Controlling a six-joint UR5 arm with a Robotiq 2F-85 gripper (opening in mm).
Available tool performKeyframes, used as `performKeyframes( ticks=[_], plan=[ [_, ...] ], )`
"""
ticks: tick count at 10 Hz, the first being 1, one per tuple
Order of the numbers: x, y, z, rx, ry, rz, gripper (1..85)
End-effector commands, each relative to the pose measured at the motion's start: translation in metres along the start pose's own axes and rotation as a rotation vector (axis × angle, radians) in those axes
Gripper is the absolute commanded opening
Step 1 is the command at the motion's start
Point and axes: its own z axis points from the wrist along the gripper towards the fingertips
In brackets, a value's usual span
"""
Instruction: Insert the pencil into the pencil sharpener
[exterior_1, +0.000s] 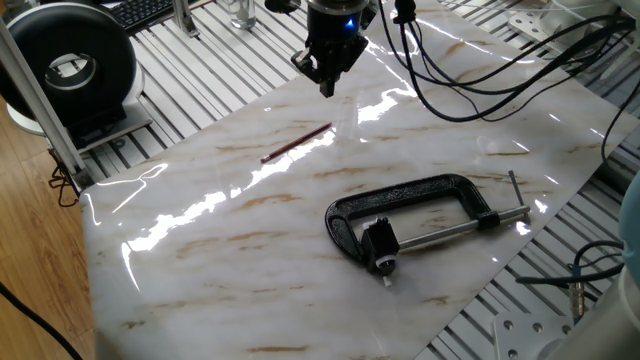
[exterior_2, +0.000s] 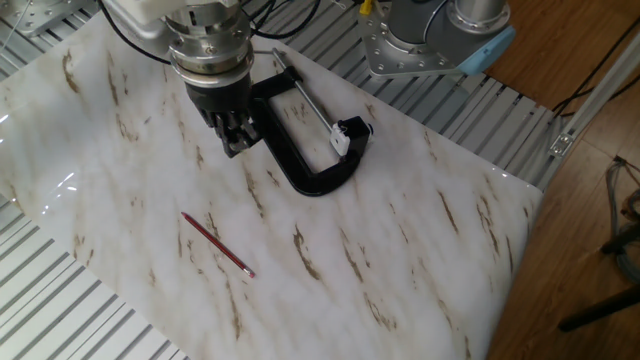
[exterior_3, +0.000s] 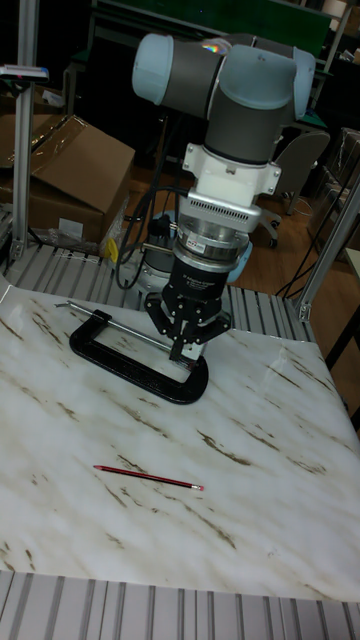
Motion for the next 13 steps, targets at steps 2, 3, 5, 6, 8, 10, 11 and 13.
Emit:
performKeyframes(
  ticks=[2,3,5,6,8,10,11,13],
  plan=[
    [-0.003,0.005,-0.007,-0.025,-0.009,0.037,1.0],
    [-0.012,0.018,-0.002,-0.080,-0.038,-0.002,1.0],
    [-0.032,0.028,0.013,-0.082,-0.095,-0.030,1.0],
    [-0.025,0.029,0.016,-0.065,-0.059,-0.078,1.0],
    [-0.008,0.050,0.024,-0.123,0.004,-0.215,1.0],
    [0.003,0.036,0.027,-0.079,0.043,-0.434,1.0],
    [0.003,0.044,0.029,-0.101,0.039,-0.416,1.0],
    [0.021,0.045,0.031,-0.117,0.104,-0.354,1.0]
  ],
)
